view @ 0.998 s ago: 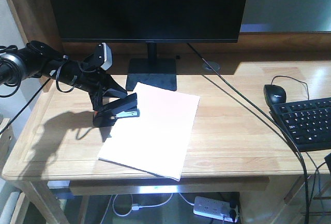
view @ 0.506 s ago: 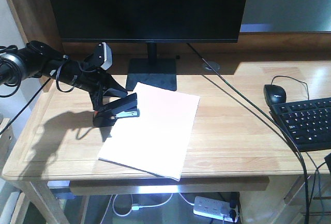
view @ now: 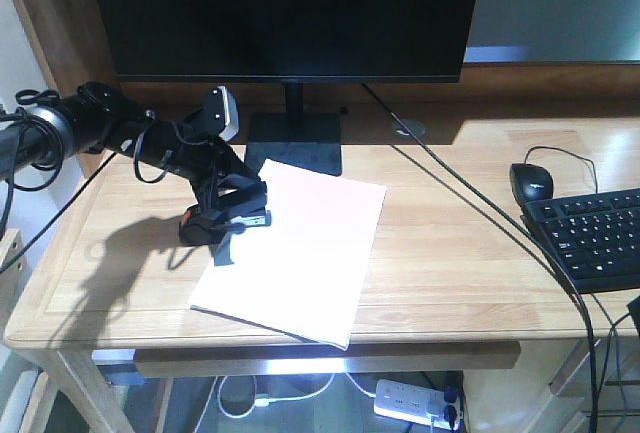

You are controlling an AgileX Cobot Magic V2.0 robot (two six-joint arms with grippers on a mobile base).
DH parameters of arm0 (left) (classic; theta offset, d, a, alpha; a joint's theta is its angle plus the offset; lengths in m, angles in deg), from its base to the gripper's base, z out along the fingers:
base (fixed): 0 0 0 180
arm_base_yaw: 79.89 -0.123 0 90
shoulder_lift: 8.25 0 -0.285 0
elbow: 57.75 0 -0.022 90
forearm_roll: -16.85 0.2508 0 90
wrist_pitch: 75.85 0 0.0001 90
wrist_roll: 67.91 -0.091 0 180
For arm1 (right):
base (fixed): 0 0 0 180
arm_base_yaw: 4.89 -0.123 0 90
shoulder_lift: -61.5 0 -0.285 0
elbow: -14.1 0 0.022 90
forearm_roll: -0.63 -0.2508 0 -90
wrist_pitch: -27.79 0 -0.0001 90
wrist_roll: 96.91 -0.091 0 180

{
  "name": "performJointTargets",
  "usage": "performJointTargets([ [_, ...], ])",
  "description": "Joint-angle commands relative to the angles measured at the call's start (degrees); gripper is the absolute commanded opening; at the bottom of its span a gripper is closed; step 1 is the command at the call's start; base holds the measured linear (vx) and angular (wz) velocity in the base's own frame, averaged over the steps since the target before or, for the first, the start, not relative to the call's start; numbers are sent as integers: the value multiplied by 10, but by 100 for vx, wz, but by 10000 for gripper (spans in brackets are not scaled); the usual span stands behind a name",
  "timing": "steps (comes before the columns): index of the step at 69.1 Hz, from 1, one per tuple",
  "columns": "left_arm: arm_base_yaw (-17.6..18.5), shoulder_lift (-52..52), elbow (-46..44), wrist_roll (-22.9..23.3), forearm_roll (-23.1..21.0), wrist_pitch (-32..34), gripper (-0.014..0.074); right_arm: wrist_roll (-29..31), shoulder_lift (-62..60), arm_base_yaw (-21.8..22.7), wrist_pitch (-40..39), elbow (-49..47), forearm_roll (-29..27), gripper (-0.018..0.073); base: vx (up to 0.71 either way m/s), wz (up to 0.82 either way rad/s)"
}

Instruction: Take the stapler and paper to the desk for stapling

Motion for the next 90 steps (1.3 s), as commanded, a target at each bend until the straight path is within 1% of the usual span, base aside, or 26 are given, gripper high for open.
performJointTargets([
  [1,3,-19,-15,14,-5,-7,-6,2,5,3,9,-15,32,570,0,0],
  [14,3,1,-15,27,22,-26,-6,2,5,3,9,-15,32,570,0,0],
  [25,3,9,-15,38,23,-30,-6,2,5,3,9,-15,33,570,0,0],
  [40,3,10,-15,38,23,-26,-6,2,5,3,9,-15,33,570,0,0],
  [48,3,10,-15,40,37,-26,-6,2,5,3,9,-15,33,570,0,0],
  [72,6,10,-15,46,39,-30,-6,2,5,3,9,-15,33,570,0,0],
  [79,15,10,-15,53,57,-28,-6,2,5,3,9,-15,33,570,0,0],
  [90,29,10,-15,56,98,-28,-6,2,5,3,9,-15,33,570,0,0],
])
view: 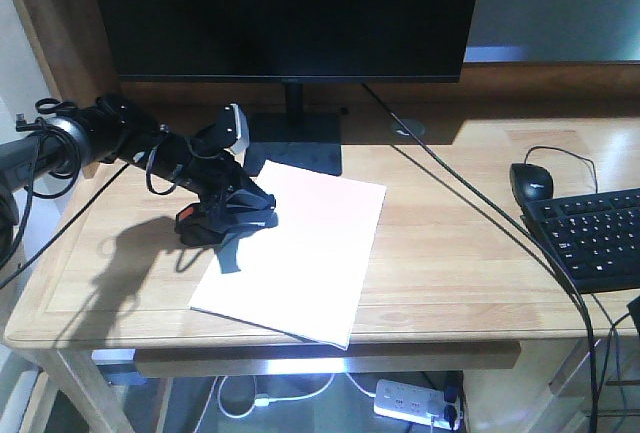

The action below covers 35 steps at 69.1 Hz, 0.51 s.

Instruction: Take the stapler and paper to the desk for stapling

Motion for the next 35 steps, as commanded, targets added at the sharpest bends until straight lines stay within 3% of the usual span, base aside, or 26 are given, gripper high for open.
performJointTargets([
  [1,12,-20,-2,9,67,-7,-6,2,5,3,9,-15,33,570,0,0],
  [35,12,-21,-2,54,72,18,-6,2,5,3,9,-15,33,570,0,0],
])
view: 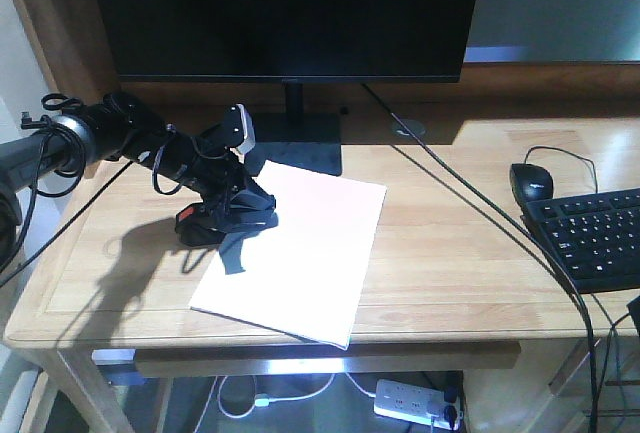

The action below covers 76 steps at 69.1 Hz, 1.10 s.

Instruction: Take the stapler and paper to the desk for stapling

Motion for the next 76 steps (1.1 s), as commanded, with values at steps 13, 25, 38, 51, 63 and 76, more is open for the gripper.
performJointTargets([
  [13,4,-16,-2,17,47,5,-6,2,5,3,9,-15,33,570,0,0],
  [25,4,-16,-2,17,47,5,-6,2,5,3,9,-15,33,570,0,0],
  [38,4,-16,-2,17,47,6,-6,2,5,3,9,-15,33,570,0,0],
  [51,4,-16,-2,17,47,6,-6,2,5,3,9,-15,33,570,0,0],
  [63,4,-27,-2,17,48,-1,-6,2,5,3,9,-15,33,570,0,0],
  [76,4,-77,-3,22,48,-11,-6,2,5,3,9,-15,33,570,0,0],
])
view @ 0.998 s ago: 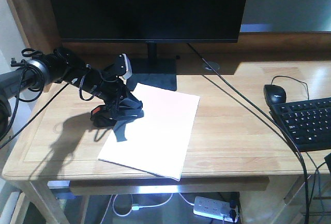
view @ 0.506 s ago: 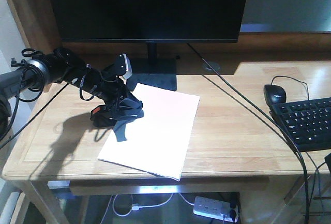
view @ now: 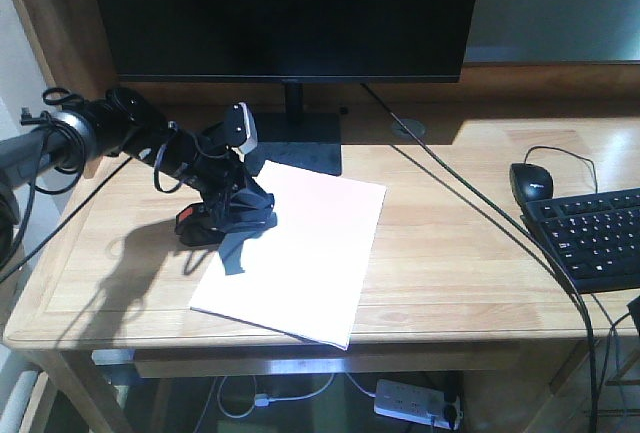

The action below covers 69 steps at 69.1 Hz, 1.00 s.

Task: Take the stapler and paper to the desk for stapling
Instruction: 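Open the left gripper and lift it away from the stapler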

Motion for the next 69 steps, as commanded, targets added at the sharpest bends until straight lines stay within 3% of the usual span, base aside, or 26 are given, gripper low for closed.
performJointTargets([
  [1,1,-61,-4,16,22,-15,-6,2,5,3,9,-15,33,570,0,0],
  [11,1,-114,-4,71,36,-12,-6,2,5,3,9,-15,33,570,0,0],
  [25,1,-194,-4,212,141,-10,-6,2,5,3,9,-15,33,570,0,0],
  [42,1,-291,-4,496,323,-15,-6,2,5,3,9,-15,33,570,0,0],
  [50,1,-330,-4,679,341,-27,-6,2,5,3,9,-15,33,570,0,0],
  [57,1,-368,-4,810,353,-64,-6,2,5,3,9,-15,33,570,0,0],
  [62,1,-395,-4,848,366,-70,-6,2,5,3,9,-15,33,570,0,0],
  [69,1,-438,-4,861,368,-69,-6,2,5,3,9,-15,33,570,0,0],
])
